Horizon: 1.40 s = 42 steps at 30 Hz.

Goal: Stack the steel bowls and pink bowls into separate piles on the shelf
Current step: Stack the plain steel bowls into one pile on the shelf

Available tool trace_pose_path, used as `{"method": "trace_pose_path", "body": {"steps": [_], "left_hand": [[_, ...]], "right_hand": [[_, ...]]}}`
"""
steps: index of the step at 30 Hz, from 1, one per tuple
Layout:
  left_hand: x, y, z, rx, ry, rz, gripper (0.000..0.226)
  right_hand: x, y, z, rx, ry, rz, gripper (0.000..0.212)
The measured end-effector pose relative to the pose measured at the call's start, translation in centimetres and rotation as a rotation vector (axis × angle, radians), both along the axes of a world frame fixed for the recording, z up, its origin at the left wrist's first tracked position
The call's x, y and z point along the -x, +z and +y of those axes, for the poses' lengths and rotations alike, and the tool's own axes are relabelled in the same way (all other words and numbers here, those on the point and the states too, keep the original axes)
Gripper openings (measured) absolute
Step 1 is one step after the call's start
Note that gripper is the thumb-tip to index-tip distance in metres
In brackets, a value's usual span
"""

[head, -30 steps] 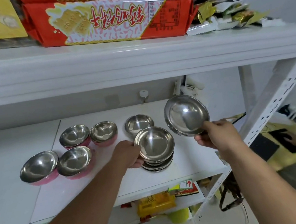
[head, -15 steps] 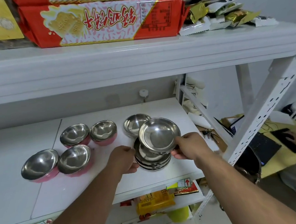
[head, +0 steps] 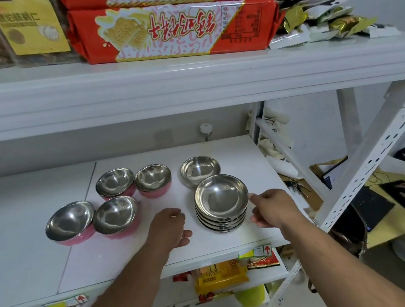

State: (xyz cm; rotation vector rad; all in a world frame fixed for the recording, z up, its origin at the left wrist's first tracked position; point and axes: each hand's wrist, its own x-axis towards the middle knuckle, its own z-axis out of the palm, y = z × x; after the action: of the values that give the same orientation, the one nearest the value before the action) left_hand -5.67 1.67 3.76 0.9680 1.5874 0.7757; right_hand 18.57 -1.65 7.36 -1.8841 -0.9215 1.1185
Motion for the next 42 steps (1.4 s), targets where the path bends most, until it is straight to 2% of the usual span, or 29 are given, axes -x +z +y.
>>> {"method": "trace_pose_path", "body": {"steps": [5,9,13,15,18,19,23,27,29,34,36,39,42], "left_hand": [[0.7,-0.3,0.2,-0.066,0.011,-0.093,0.033],[0.8,-0.2,1.0,-0.117,0.016,-0.159,0.013],[0.3,-0.2,2.9,-0.13,0.019,-0.203,0.027],[0.0,-0.1,4.1,-0.135,0.016,-0.236,0.03],[-0.5,0.0,5.7,-0.148,0.005,-0.291,0.007],[-0.7,-0.2,6.3,-0.156,0.02,-0.283,0.004],[-1.6,-1.0,8.7,-0.157,0.072,-0.258,0.012],[-2.7,-2.2,11.0,-0.168,0.063,-0.221,0.019],[-3.2,-2.7,12.0,-0.149,0.103,-0.204,0.024],[-2.9,-4.1,13.2,-0.08,0.032,-0.157,0.025],[-3.0,-4.2,13.4,-0.038,0.035,-0.19,0.032],[-3.5,-3.4,13.4,-0.076,0.016,-0.19,0.02],[-3.3,-3.5,13.7,-0.097,-0.012,-0.177,0.022]], "right_hand": [[-0.1,0.3,-0.1,-0.08,-0.068,-0.087,0.037],[0.0,0.6,1.0,-0.14,-0.081,-0.099,0.041],[-0.6,0.5,3.4,-0.148,-0.063,-0.021,0.05],[-1.0,0.2,5.0,-0.144,-0.051,0.019,0.047],[-1.4,-0.2,8.2,-0.101,-0.021,0.081,0.049],[-1.5,-0.3,9.3,-0.087,-0.013,0.107,0.05],[-1.7,-1.9,13.2,-0.019,-0.03,0.205,0.048],[-1.3,-3.5,16.0,0.013,0.058,0.303,0.03],[-1.0,-4.4,17.3,0.022,0.104,0.317,0.03],[-0.6,-5.4,18.5,0.082,0.177,0.339,0.029],[-0.7,-5.5,18.8,0.115,0.178,0.329,0.034],[-0.8,-5.4,18.7,0.127,0.211,0.325,0.05],[-0.6,-5.0,18.3,0.116,0.21,0.316,0.054]]}}
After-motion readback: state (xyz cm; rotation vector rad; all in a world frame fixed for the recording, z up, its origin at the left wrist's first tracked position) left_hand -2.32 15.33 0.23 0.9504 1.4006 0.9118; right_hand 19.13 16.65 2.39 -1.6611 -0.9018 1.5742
